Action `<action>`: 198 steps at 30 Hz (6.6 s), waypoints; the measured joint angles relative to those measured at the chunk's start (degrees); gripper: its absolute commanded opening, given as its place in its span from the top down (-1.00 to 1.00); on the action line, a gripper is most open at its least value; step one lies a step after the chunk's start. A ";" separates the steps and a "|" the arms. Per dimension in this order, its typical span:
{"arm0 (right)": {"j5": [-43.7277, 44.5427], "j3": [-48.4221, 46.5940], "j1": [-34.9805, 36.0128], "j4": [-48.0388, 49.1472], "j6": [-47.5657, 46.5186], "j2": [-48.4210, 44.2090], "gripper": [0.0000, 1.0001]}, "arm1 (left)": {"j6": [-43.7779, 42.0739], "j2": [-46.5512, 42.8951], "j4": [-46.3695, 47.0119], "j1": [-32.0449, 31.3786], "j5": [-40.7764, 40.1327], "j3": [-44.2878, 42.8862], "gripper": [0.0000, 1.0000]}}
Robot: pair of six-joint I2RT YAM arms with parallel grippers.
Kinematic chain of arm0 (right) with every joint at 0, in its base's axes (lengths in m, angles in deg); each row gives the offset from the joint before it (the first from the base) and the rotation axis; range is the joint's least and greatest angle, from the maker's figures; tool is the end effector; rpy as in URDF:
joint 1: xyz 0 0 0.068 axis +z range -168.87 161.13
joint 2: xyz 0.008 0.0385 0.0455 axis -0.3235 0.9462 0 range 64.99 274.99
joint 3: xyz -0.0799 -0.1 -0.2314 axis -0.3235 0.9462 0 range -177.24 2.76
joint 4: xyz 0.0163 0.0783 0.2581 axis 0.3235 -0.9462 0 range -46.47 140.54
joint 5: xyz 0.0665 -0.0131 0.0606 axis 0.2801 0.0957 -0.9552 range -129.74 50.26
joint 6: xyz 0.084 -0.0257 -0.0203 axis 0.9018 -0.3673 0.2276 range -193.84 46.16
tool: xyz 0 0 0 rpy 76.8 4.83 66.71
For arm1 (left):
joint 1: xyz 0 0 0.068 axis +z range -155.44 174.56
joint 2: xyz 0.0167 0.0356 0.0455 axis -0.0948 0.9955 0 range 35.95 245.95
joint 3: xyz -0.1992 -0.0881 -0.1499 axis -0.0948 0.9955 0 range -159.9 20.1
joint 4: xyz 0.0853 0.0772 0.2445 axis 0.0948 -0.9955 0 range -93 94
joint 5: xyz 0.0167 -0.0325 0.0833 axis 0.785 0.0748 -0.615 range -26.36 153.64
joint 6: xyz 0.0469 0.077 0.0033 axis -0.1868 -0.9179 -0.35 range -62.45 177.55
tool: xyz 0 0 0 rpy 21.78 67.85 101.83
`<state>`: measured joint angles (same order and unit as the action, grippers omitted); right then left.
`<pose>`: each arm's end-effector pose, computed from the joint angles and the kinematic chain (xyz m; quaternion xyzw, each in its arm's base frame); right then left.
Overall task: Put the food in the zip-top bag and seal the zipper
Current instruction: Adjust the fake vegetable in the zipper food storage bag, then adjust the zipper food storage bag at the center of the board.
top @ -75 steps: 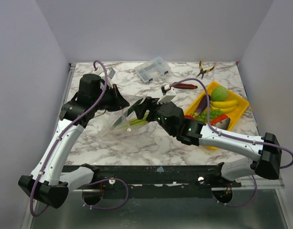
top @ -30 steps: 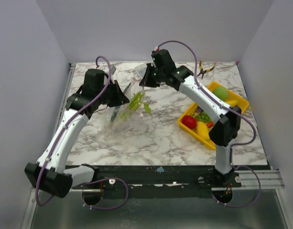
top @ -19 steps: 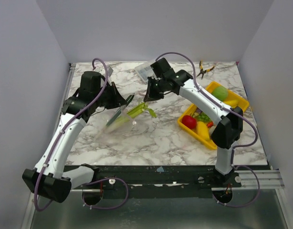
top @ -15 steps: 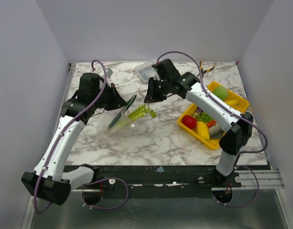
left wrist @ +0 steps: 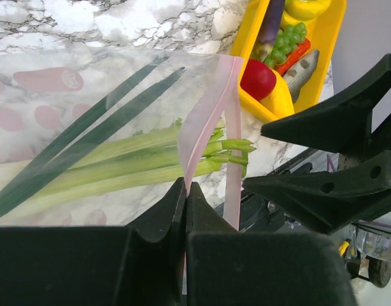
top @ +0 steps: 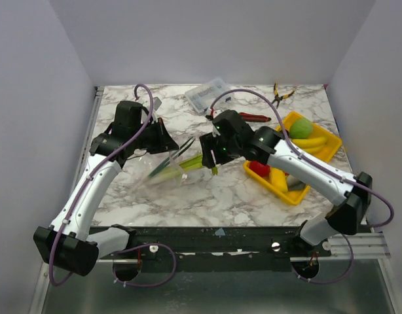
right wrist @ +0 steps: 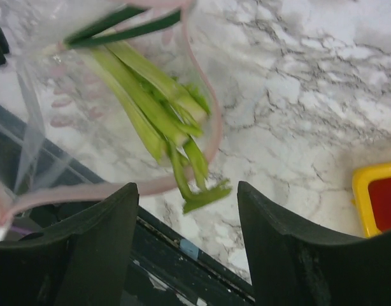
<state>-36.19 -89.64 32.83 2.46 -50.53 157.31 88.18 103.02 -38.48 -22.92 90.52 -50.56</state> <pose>0.2443 0.3014 0.3143 -0.2181 0.9073 0.1951 0.3018 0.2600 -0.1202 0.3329 -0.0009 0.8832 -0.3624 0.2977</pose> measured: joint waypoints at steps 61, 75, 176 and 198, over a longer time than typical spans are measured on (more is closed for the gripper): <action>-9.16 25.40 1.11 18.12 -5.33 -15.63 0.20 | -1.92 -3.30 -0.44 0.00 1.29 1.51 1.00; -8.11 26.40 1.51 18.01 -5.38 -17.33 -0.13 | -1.95 -3.30 -0.44 0.00 1.27 1.51 1.00; 0.46 -11.23 2.34 8.22 7.45 -0.92 -0.36 | 4.72 -19.47 12.70 0.11 -6.73 13.11 1.00; 8.28 1.01 8.37 10.71 23.61 -2.80 0.99 | 5.05 -18.58 12.09 0.17 -6.29 11.72 1.00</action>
<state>-27.91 -88.64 41.20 13.17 -26.92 154.51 93.23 84.44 -26.39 -22.74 84.22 -38.84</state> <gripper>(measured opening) 0.133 0.010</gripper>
